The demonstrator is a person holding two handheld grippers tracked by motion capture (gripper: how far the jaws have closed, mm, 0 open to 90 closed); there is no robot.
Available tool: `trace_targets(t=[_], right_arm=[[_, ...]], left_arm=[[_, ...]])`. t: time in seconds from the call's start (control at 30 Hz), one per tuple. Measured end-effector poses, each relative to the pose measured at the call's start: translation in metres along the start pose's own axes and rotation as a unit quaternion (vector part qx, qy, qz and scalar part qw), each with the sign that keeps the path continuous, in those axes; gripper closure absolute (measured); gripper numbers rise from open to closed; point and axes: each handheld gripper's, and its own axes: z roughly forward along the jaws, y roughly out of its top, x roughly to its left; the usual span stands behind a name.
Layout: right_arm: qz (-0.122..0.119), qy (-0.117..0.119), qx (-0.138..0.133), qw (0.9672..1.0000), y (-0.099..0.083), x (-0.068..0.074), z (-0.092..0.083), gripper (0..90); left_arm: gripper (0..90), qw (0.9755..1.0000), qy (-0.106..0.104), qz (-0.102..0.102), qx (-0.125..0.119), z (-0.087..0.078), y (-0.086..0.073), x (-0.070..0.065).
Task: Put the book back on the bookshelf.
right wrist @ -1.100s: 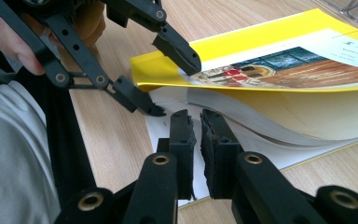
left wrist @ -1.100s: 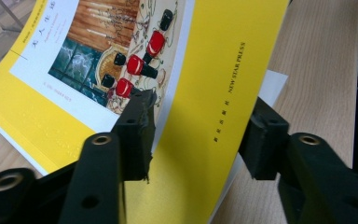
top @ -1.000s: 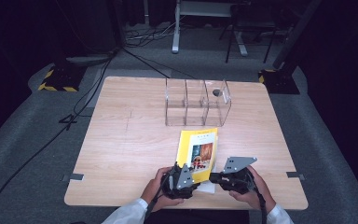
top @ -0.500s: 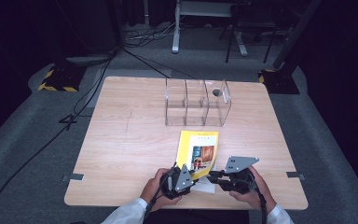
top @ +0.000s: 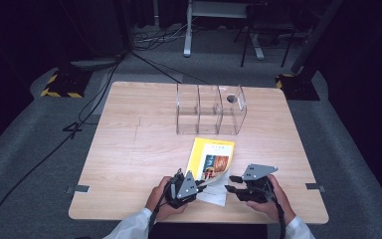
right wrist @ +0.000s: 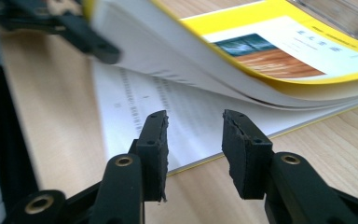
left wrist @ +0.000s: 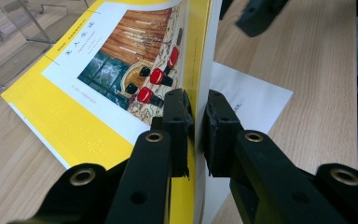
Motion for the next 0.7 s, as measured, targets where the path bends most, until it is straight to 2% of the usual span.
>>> trace_targets(t=[0.13, 0.2, 0.23, 0.3, 0.37, 0.5, 0.53, 0.63, 0.7], right_arm=[[0.015, -0.013, 0.006, 0.9998, 0.002, -0.01, 0.014, 64.8], [0.03, -0.024, 0.009, 0.9992, 0.003, -0.02, 0.025, 68.1], [0.037, -0.024, 0.008, 0.999, 0.004, -0.023, 0.028, 70.0], [0.034, -0.041, 0.015, 0.9985, 0.006, -0.028, 0.033, 69.6], [0.036, -0.043, 0.016, 0.9983, 0.006, -0.03, 0.035, 69.1], [0.066, -0.049, 0.008, 0.9966, 0.006, -0.043, 0.043, 66.2], [0.075, -0.048, 0.002, 0.9961, 0.006, -0.045, 0.045, 65.2], [0.074, -0.047, -0.008, 0.9961, 0.007, -0.047, 0.045, 65.3], [0.072, -0.043, -0.022, 0.9962, 0.008, -0.046, 0.041, 65.4]], left_arm=[[81.2, 0.9999, -0.003, -0.007, -0.008, -0.004, -0.003, 0.003], [81.0, 0.9998, -0.01, -0.013, -0.009, -0.006, -0.005, 0.004], [81.1, 0.9999, -0.011, -0.005, -0.011, -0.008, -0.006, 0.006], [81.1, 0.9998, -0.012, -0.005, -0.012, -0.01, -0.006, 0.007], [81.0, 0.9998, -0.015, -0.003, -0.011, -0.01, -0.007, 0.007], [79.6, 0.9995, -0.03, -0.006, -0.013, -0.012, -0.008, 0.01], [78.2, 0.9994, -0.032, -0.003, -0.011, -0.012, -0.008, 0.01], [73.2, 0.9992, -0.039, 0.005, -0.008, -0.011, -0.008, 0.008], [62.5, 0.9994, -0.034, 0.006, 0.006, -0.008, -0.009, 0.004]])
